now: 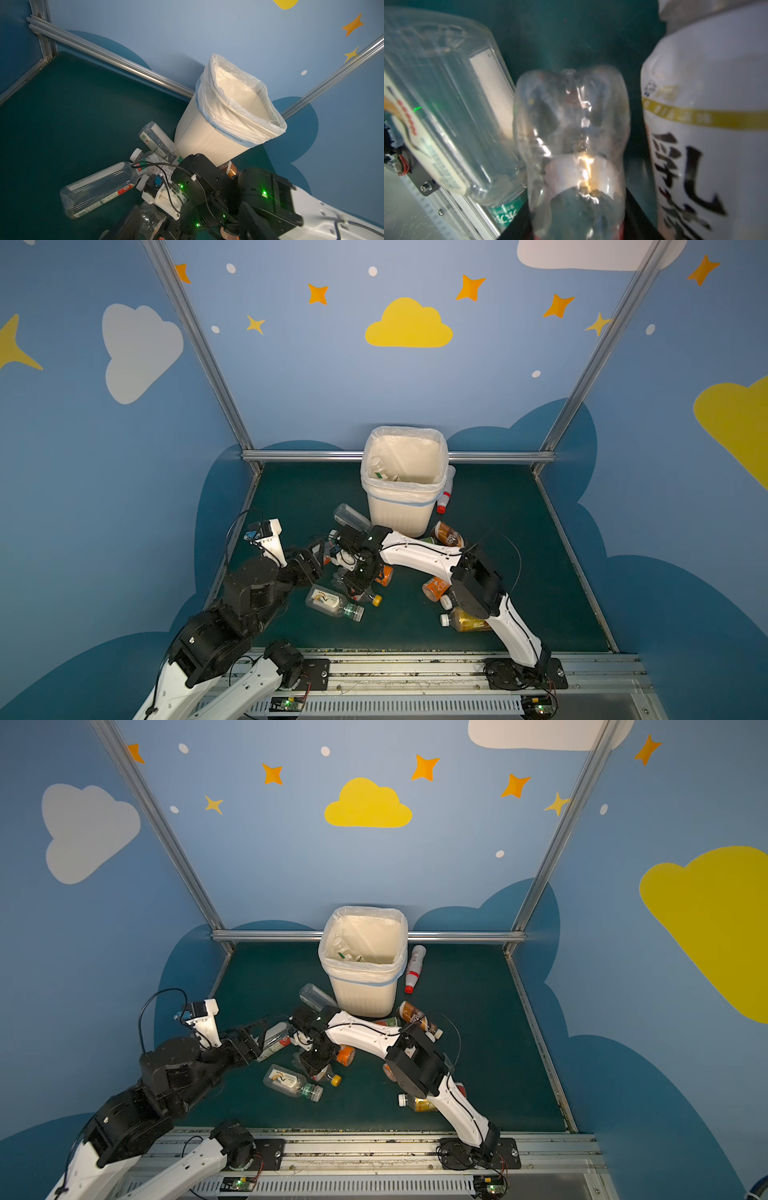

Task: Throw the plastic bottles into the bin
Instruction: 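Lift the red-label bottle with the right gripper over the bin and release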

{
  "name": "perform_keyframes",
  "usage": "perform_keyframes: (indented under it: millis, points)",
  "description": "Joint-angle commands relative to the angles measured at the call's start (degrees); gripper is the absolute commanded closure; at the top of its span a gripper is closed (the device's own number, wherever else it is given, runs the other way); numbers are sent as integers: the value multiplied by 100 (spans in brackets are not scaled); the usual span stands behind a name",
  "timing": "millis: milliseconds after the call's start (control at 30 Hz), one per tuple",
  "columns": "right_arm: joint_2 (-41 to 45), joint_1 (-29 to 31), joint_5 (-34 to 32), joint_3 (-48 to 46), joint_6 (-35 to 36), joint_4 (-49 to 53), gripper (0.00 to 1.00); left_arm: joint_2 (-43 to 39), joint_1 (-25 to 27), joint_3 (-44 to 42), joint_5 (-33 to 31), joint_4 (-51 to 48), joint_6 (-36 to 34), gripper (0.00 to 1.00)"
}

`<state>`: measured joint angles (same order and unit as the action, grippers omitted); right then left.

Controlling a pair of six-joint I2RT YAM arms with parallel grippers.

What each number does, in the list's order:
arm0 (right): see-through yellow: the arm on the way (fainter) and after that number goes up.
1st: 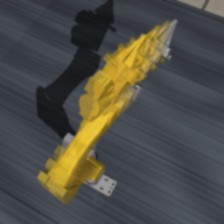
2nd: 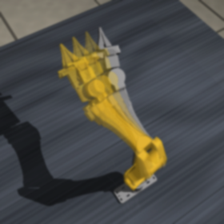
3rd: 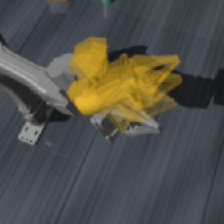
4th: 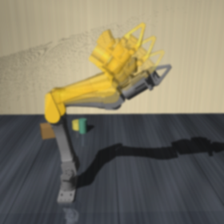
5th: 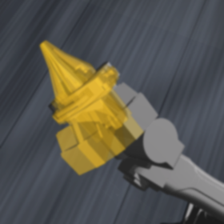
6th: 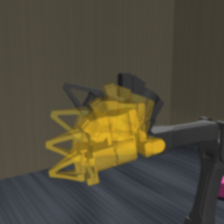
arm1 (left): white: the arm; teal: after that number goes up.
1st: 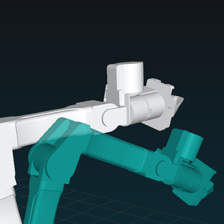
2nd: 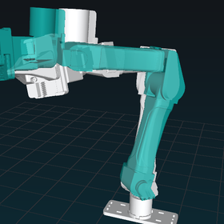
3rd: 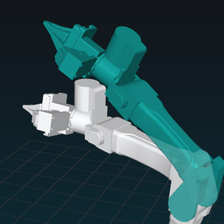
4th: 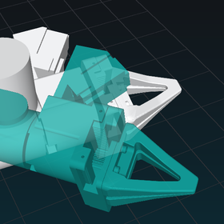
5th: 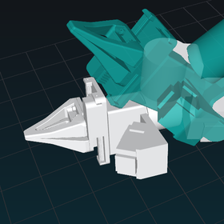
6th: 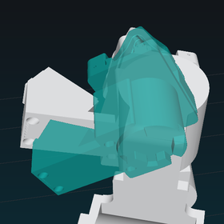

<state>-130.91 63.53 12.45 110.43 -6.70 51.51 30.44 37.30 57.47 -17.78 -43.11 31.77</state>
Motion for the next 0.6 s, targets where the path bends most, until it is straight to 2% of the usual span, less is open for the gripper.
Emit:
perform_keyframes:
  millis: [0,167,367,467,567]
  points:
    - [607,-21,-7,-189,-68,4,54,6,7,25,-155,-56,-97,25]
    - [1387,-117,100,-293,-15,-114,54,99,9,142,-187,-117,-119,25]
    - [2147,-552,-49,452,226,-113,54,359,3,341,-116,-136,-169,25]
    - [2170,-926,-161,1258,442,-134,53,494,3,417,-75,-110,-189,25]
    - [1674,-1488,-206,2658,507,243,51,639,5,512,-7,-117,-210,25]
